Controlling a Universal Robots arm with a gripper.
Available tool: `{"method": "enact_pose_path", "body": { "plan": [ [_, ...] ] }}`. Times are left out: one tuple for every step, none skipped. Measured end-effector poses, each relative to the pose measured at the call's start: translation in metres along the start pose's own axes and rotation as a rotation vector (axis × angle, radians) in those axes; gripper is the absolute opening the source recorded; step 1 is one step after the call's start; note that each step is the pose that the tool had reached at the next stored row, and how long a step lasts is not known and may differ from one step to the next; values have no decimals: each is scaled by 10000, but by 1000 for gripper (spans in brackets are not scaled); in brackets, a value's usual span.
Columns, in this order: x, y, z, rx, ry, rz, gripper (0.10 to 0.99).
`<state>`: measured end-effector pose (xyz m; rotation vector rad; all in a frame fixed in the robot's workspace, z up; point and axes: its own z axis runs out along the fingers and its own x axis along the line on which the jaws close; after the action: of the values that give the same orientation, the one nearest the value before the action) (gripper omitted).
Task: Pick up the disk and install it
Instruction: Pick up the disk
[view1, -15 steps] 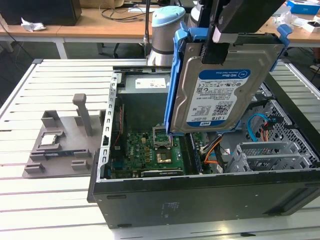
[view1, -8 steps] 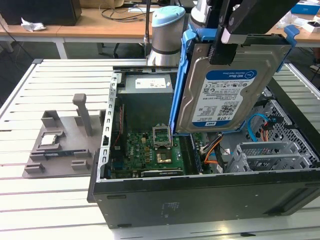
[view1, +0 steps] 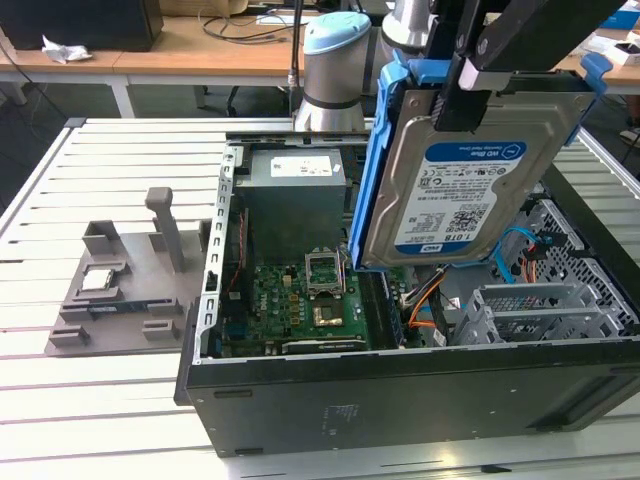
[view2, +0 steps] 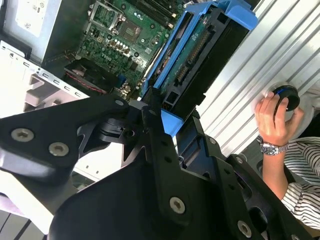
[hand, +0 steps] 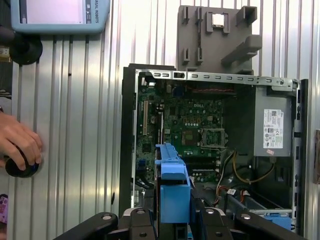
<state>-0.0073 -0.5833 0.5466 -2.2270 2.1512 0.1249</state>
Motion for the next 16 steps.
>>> {"method": "enact_pose_path", "body": {
  "plan": [
    [0,-9,4,-1,0,0,365],
    [1,-19,9,0,1,0,365],
    [2,-28,15,-1,1,1,365],
    [3,-38,22,-1,1,1,365],
    [4,-46,28,-1,1,1,365],
    [6,-63,41,-1,0,1,365],
    [7,-80,49,0,-1,1,365],
    [8,-101,56,-1,0,0,365],
    [10,-116,61,-1,0,1,365],
    [11,-135,70,-1,0,0,365],
    [12,-147,75,-1,1,0,365],
    [13,-161,83,-1,0,0,365],
    [14,-175,89,-1,0,0,365],
    [16,-198,99,-1,0,0,365],
    [17,-218,105,-1,1,0,365],
    [18,-232,111,-1,0,0,365]
  ]
}}
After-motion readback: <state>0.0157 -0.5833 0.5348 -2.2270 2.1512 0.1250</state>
